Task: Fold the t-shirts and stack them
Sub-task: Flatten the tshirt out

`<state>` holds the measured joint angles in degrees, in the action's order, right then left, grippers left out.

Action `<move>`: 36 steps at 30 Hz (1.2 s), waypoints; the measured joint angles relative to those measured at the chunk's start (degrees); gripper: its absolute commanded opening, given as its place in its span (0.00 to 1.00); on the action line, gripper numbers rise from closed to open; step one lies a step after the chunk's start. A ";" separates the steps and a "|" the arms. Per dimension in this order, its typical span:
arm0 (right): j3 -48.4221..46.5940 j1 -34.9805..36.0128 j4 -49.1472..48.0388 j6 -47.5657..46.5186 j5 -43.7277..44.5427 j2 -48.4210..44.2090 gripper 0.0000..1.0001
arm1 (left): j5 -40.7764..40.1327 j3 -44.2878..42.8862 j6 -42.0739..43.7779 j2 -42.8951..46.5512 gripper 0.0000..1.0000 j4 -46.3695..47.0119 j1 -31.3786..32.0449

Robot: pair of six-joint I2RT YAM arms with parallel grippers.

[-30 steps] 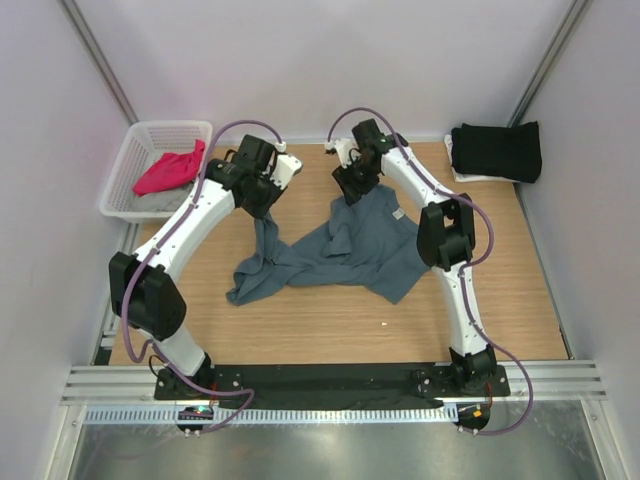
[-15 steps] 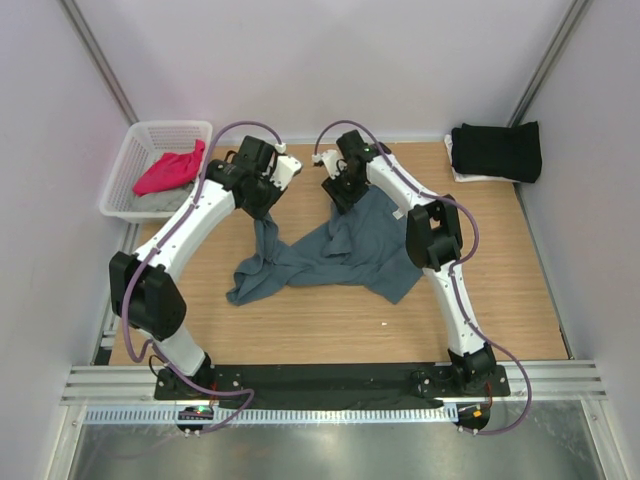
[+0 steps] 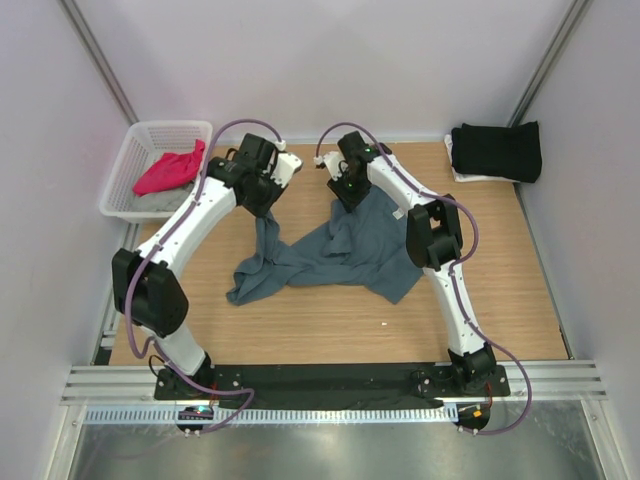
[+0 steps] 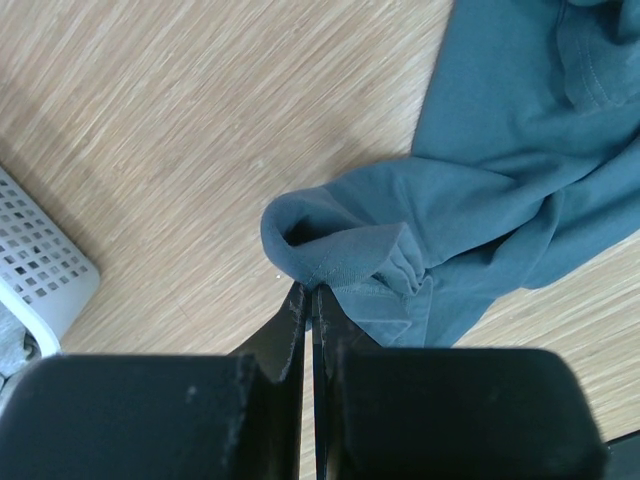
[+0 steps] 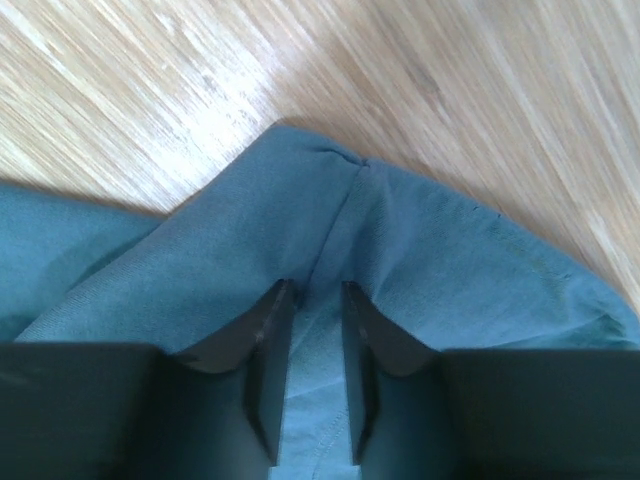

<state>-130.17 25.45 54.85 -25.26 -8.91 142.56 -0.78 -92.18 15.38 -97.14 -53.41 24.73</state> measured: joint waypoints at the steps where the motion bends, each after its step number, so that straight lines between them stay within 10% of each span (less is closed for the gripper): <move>1: 0.13 0.00 0.09 -0.17 -0.04 0.00 0.27 | 0.26 -0.09 -0.02 -0.11 0.00 0.00 -0.04; 8: 1.14 0.22 0.74 -1.64 -0.15 -0.02 0.04 | 1.16 -0.37 -0.04 -0.35 0.00 0.02 -0.11; 31: 36.09 -0.96 -0.68 -4.70 8.81 -34.51 0.02 | 4.07 -0.39 -0.04 -1.60 0.00 3.10 -0.55; 36: 45.40 -1.09 1.27 -4.35 7.72 -36.59 0.34 | 4.07 -0.39 0.00 -1.60 0.00 3.50 -0.55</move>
<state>-84.77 24.36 56.12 -29.61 -1.19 105.97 3.29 -92.58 15.38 -98.74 -49.91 24.18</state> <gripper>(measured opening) 0.218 0.007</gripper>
